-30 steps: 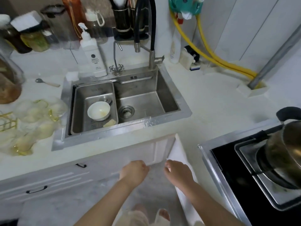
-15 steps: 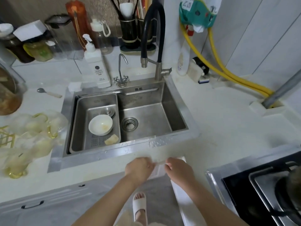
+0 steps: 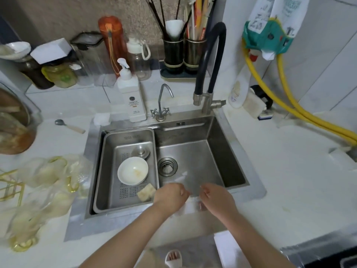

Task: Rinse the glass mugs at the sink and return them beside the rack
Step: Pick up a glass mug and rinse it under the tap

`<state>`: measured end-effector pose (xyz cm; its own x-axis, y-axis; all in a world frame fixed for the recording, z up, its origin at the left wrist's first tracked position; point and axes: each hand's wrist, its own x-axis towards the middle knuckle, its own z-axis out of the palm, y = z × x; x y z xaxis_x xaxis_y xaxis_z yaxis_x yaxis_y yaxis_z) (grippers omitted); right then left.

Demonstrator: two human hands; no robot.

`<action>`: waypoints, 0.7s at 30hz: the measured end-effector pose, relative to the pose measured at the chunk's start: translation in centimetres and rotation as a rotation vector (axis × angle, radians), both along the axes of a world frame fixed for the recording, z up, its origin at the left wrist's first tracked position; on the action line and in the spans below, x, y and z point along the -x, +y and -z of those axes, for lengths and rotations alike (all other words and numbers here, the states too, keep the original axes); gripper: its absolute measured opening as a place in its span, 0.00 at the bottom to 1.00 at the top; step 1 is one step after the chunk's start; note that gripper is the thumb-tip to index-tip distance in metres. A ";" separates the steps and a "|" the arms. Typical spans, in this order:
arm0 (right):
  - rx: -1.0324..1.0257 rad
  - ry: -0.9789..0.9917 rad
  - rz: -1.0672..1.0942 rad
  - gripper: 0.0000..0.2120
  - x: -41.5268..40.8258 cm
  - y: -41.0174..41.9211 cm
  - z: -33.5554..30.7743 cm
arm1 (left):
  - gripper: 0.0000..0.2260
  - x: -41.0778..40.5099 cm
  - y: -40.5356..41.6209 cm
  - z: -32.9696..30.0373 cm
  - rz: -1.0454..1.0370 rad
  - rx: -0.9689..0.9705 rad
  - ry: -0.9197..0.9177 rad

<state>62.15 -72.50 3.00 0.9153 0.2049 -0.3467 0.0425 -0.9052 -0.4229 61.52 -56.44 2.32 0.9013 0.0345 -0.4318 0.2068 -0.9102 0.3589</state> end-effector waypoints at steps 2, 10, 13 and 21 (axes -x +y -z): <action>0.011 -0.012 -0.042 0.13 -0.6 0.8 0.0 | 0.15 -0.2 0.7 0.1 -0.020 0.005 0.004; -0.116 -0.050 -0.190 0.13 -5.1 4.8 -0.4 | 0.14 -1.2 4.5 -1.0 -0.248 0.017 -0.121; -0.168 -0.008 -0.288 0.14 -6.4 7.0 -0.5 | 0.13 -0.7 6.1 -1.2 -0.379 0.020 -0.145; -0.169 0.006 -0.645 0.15 -7.8 14.6 -1.0 | 0.16 1.8 11.0 -1.4 -0.703 -0.003 -0.190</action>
